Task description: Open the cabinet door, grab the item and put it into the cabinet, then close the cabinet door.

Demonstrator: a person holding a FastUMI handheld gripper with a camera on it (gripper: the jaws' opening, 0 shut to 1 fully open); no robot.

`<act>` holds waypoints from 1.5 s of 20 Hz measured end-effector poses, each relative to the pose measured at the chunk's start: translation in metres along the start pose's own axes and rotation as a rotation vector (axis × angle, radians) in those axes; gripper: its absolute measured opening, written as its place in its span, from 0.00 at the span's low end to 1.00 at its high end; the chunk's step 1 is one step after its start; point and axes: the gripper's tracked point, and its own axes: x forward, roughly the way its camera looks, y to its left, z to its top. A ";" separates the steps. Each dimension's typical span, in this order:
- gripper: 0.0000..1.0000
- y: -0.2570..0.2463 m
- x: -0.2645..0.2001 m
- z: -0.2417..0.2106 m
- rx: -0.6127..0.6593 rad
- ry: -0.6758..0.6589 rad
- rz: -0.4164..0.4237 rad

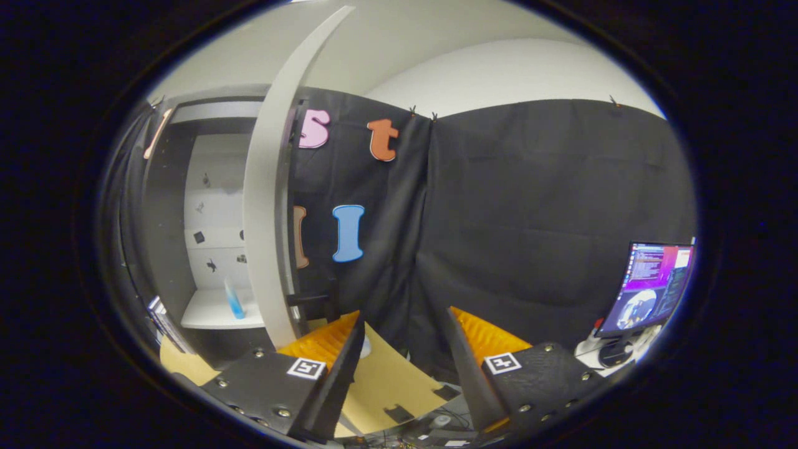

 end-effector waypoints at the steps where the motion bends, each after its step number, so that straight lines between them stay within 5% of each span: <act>1: 0.78 0.002 0.001 -0.002 0.006 0.002 0.011; 9: 0.78 0.065 -0.029 -0.006 0.025 0.036 0.216; 20: 0.78 0.196 -0.043 -0.005 0.069 0.069 0.629; 30: 0.79 0.304 -0.003 -0.008 0.081 0.069 0.797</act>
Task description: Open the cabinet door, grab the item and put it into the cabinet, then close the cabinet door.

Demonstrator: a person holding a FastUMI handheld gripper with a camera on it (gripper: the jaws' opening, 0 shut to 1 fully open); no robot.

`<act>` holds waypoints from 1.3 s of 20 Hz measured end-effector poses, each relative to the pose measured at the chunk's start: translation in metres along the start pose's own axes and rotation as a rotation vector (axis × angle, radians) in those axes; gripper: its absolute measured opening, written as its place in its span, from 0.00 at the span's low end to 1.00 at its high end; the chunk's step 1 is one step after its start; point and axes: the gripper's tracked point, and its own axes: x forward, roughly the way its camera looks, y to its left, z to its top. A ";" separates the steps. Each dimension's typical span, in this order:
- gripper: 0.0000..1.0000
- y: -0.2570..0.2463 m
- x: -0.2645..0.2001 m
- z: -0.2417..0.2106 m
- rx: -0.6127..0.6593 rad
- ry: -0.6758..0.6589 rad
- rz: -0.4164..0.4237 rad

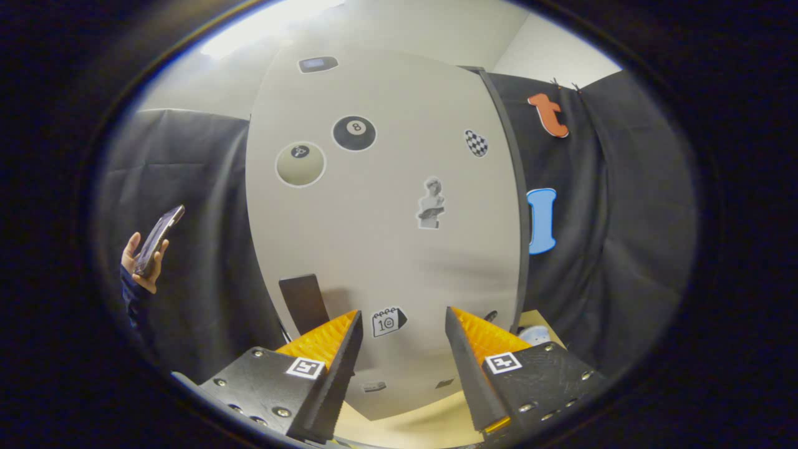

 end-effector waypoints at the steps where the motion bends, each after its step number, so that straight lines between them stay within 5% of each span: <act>1: 0.79 0.003 0.006 0.000 -0.003 0.001 0.003; 26: 0.81 0.048 0.073 -0.006 -0.053 0.044 0.159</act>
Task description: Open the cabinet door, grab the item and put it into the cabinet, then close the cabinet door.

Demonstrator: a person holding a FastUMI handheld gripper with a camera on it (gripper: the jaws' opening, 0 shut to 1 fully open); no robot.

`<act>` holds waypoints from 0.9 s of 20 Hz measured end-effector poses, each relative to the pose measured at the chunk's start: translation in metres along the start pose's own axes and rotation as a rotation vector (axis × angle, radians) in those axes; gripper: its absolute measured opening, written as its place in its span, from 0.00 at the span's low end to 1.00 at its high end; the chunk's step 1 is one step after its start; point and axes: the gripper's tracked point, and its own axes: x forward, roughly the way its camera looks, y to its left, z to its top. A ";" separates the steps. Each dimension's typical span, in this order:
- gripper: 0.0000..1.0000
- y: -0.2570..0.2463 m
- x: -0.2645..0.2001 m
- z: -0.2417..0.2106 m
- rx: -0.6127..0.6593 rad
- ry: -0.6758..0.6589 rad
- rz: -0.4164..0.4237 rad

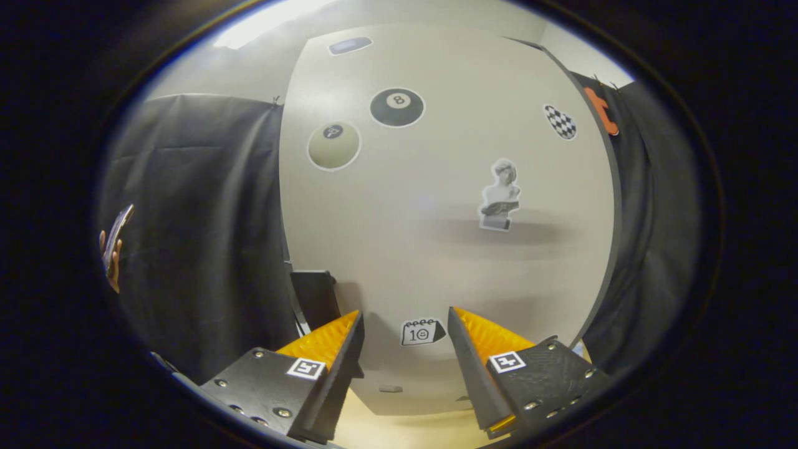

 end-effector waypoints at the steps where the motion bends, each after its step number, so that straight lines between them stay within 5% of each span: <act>1: 0.80 0.001 0.002 0.001 0.000 0.001 0.007; 18: 0.80 0.007 0.020 0.002 -0.015 0.013 0.089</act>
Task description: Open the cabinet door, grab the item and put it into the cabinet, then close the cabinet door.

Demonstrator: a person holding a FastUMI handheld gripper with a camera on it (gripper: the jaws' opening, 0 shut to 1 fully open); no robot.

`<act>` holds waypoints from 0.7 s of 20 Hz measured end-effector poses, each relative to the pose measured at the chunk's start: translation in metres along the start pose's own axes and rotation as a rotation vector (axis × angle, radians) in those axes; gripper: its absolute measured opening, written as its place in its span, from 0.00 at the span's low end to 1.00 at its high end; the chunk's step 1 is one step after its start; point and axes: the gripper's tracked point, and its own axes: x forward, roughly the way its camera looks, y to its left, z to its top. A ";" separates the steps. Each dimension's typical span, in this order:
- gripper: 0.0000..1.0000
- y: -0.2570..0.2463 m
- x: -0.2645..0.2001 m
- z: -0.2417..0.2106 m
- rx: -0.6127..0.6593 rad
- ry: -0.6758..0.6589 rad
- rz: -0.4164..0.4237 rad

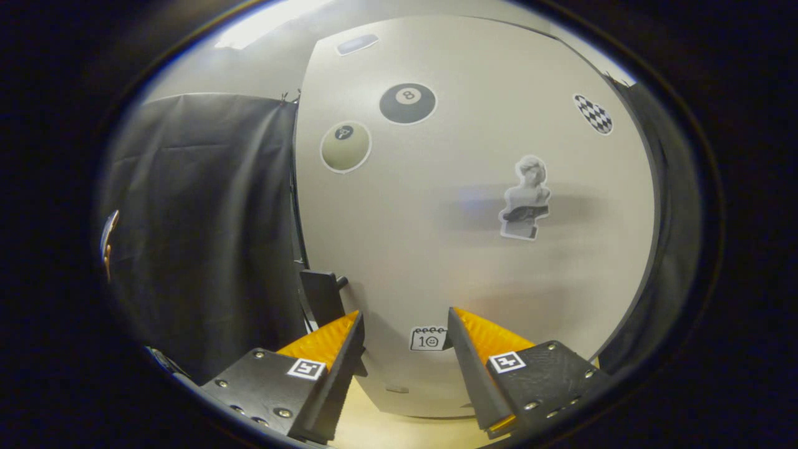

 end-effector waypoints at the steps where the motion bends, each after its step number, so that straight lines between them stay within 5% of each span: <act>1: 0.80 0.001 0.001 0.000 0.000 -0.001 0.004; 14: 0.78 0.003 0.007 -0.002 -0.012 -0.010 0.034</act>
